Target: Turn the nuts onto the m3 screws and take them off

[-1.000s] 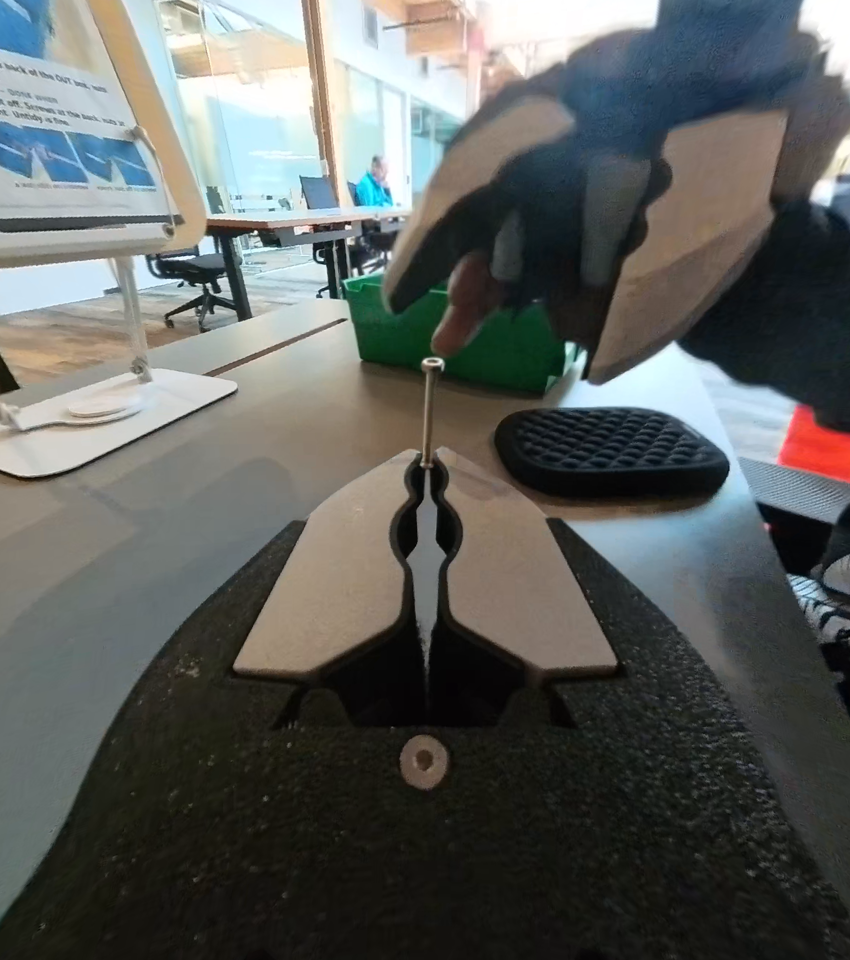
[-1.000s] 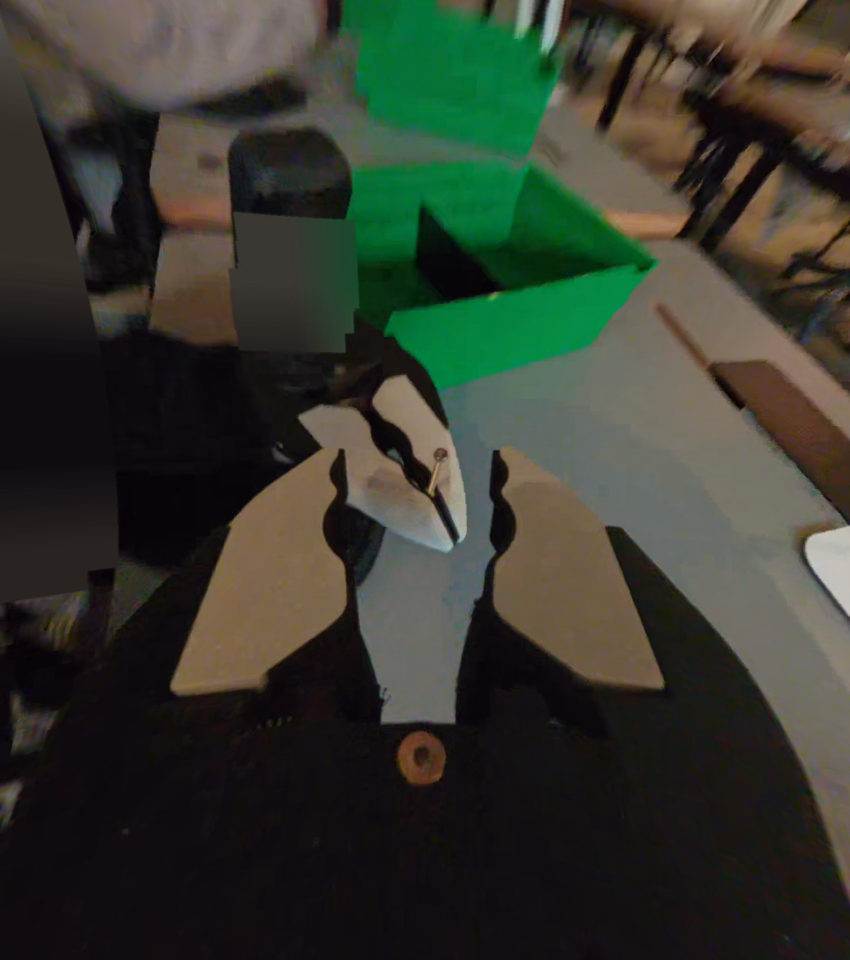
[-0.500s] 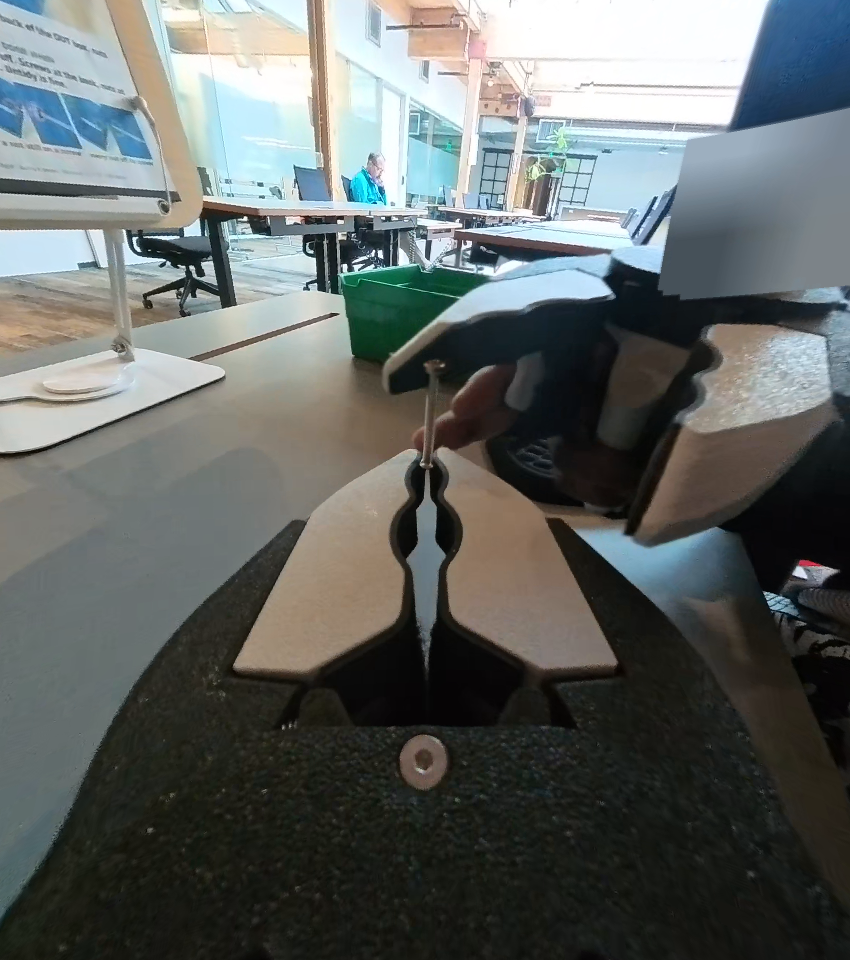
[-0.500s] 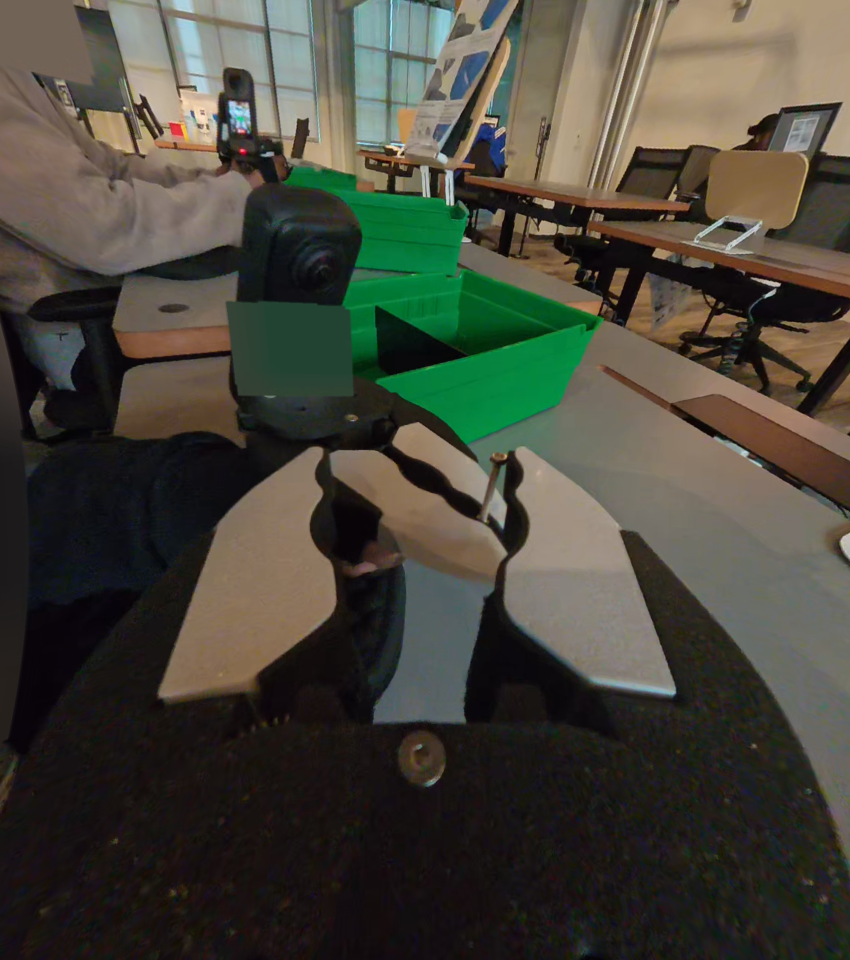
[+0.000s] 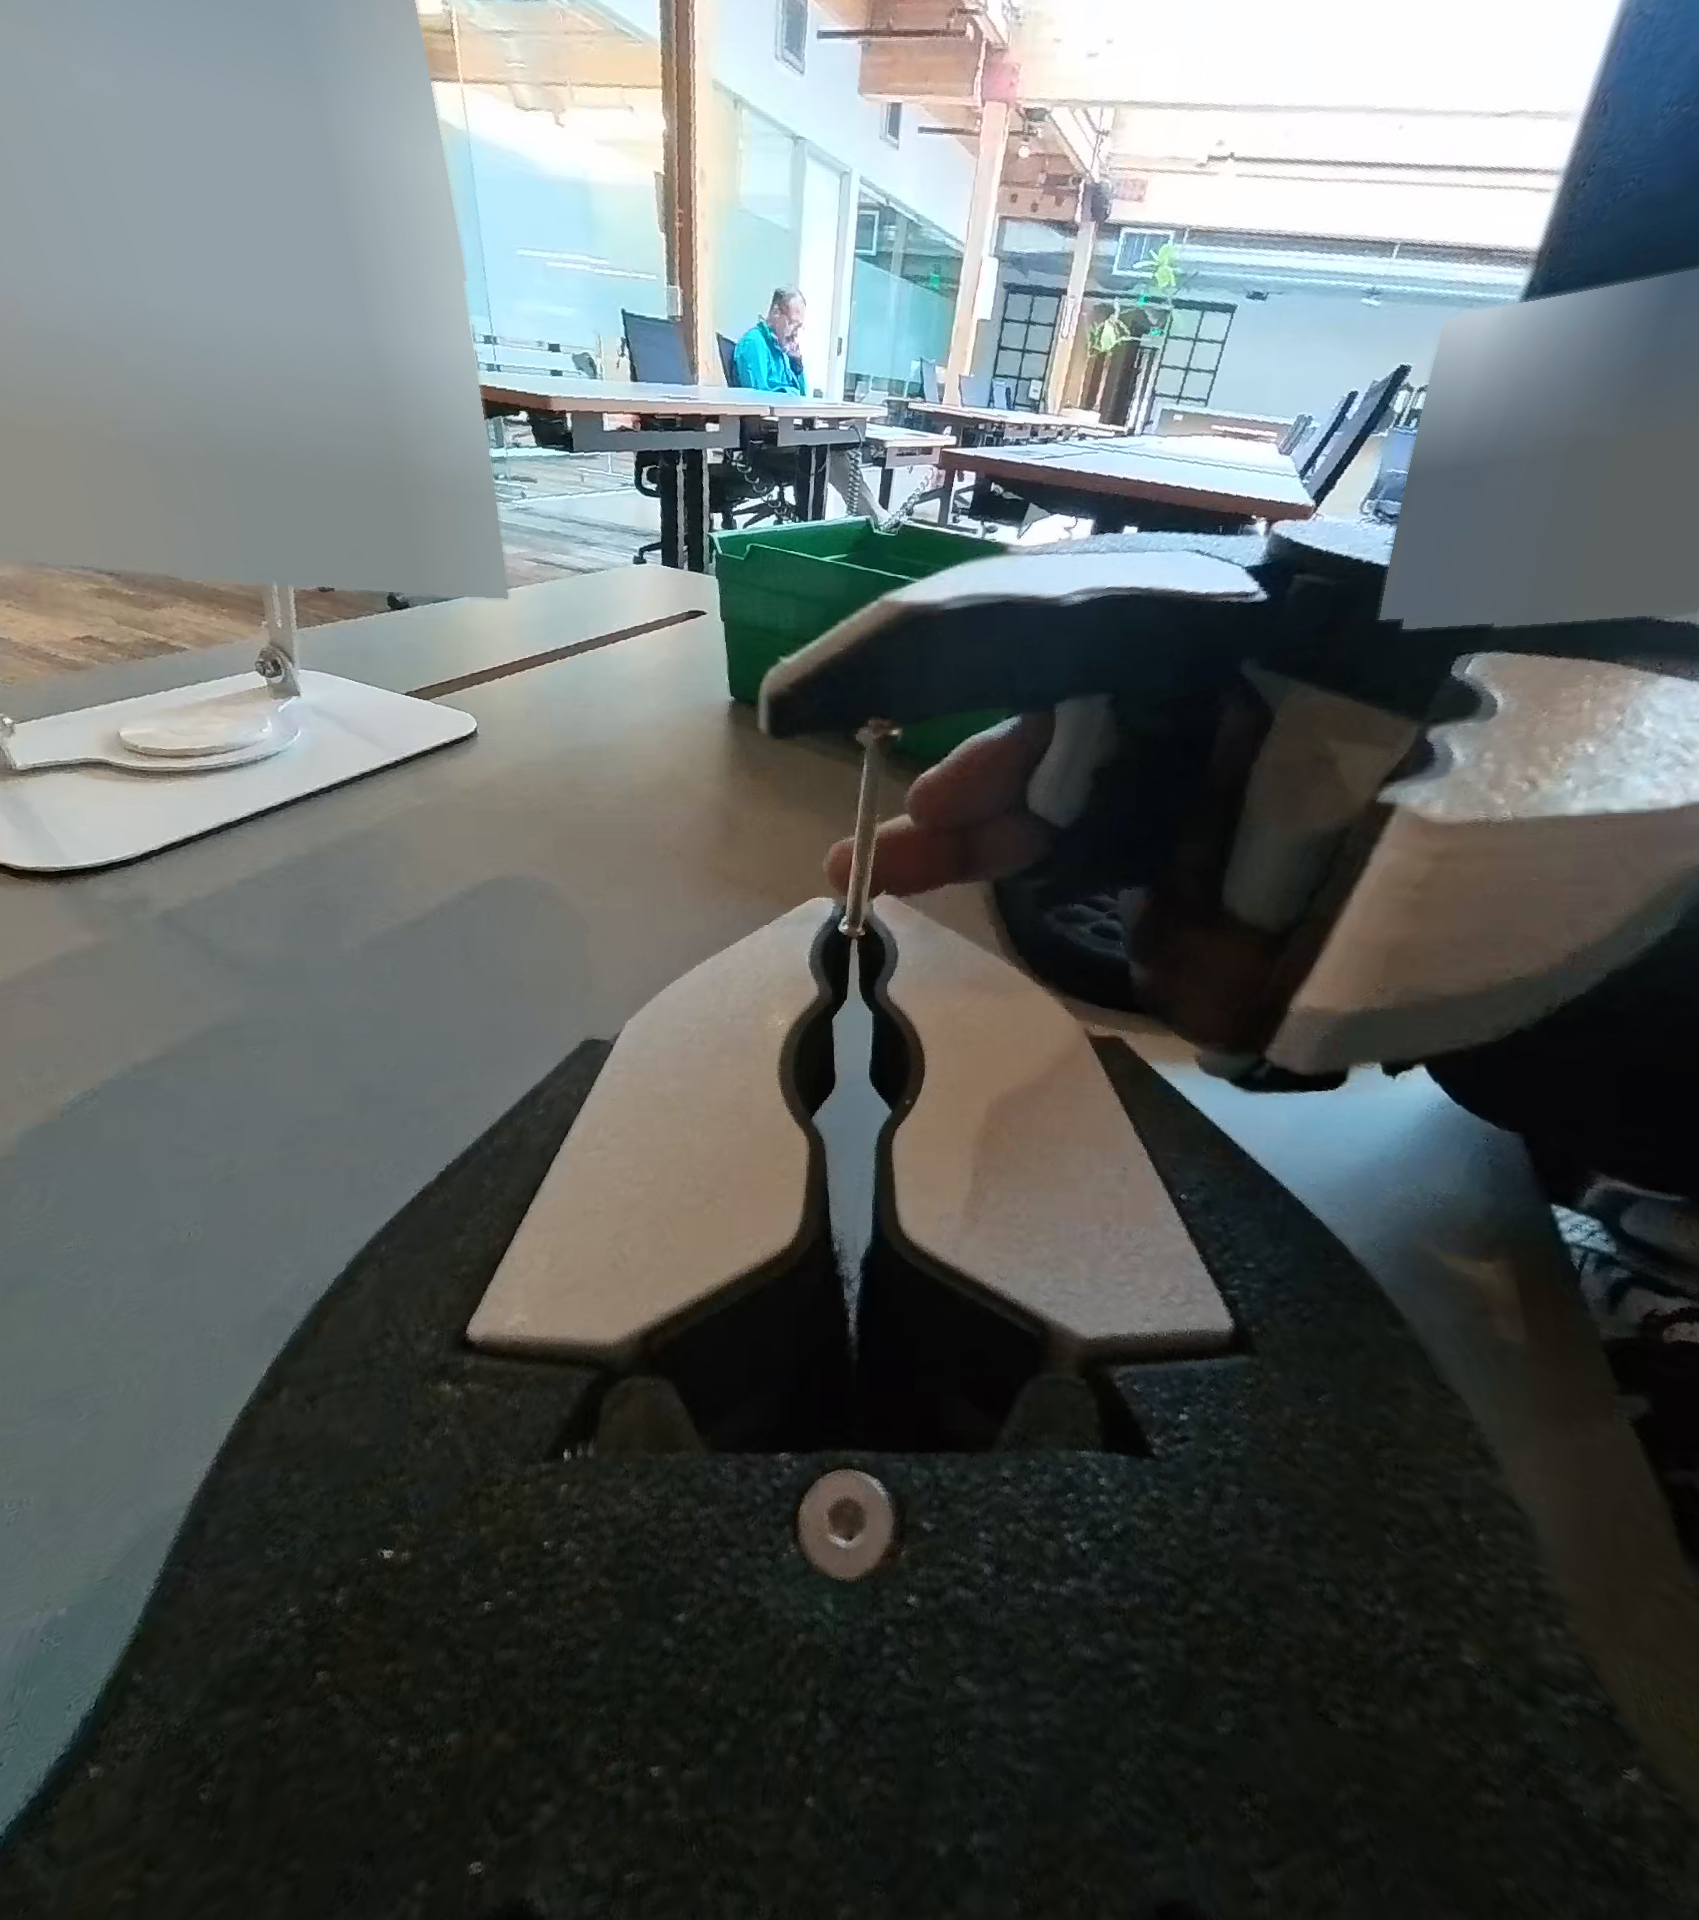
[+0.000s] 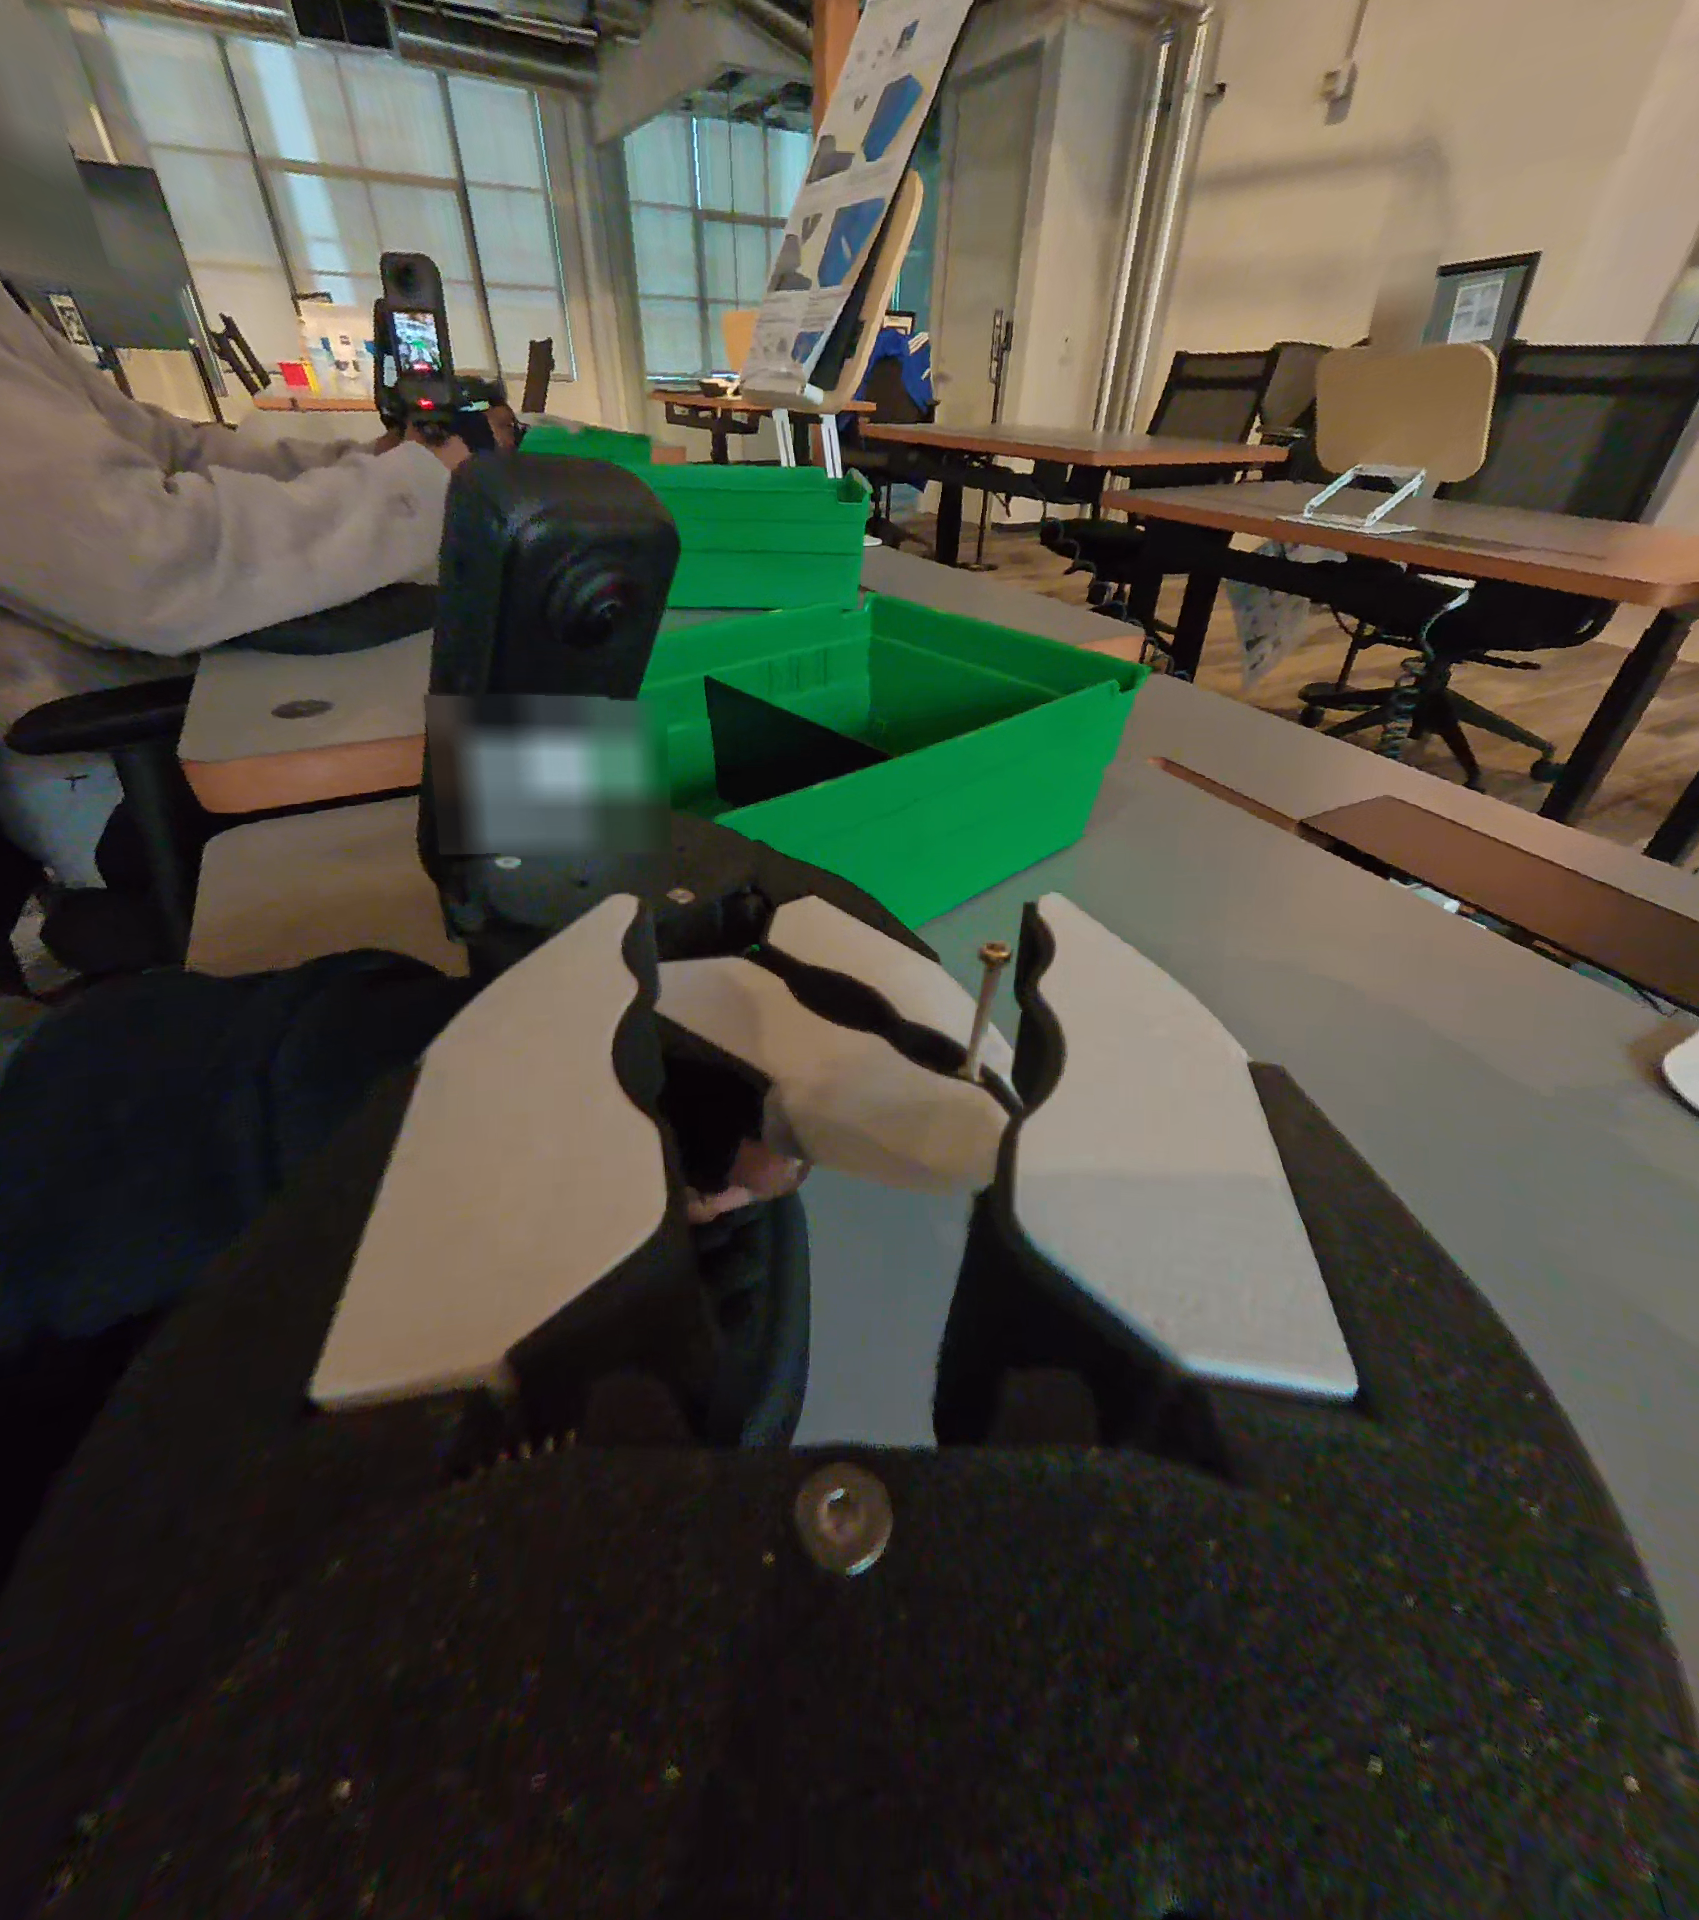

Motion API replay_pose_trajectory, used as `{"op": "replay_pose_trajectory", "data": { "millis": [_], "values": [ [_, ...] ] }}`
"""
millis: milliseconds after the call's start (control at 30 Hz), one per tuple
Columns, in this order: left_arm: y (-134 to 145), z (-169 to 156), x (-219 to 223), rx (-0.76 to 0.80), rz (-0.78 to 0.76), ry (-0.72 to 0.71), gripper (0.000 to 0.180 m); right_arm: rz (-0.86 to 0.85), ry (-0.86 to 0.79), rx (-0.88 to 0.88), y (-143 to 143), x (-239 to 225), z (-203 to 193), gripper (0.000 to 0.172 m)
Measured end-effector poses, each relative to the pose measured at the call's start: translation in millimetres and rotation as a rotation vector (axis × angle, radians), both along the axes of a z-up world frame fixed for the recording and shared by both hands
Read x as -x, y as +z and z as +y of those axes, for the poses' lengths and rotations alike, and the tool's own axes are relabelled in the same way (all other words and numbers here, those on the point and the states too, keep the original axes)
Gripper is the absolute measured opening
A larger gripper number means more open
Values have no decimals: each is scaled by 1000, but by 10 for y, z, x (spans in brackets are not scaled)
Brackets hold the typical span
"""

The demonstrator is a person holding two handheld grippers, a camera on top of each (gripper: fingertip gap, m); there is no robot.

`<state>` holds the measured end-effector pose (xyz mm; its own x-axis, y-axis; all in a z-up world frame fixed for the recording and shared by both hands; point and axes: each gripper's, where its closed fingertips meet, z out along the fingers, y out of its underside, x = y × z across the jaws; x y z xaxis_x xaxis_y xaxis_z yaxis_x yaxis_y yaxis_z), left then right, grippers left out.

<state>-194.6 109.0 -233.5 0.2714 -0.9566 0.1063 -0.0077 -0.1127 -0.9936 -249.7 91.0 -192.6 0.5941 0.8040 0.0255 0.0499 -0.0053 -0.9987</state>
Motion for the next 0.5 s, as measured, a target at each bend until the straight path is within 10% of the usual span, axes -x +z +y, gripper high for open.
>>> {"op": "replay_pose_trajectory", "data": {
  "millis": [500],
  "values": [
    [-45,93,12,29,27,64,0,-5,-75,-20,-29,-16,73,73]
  ]
}}
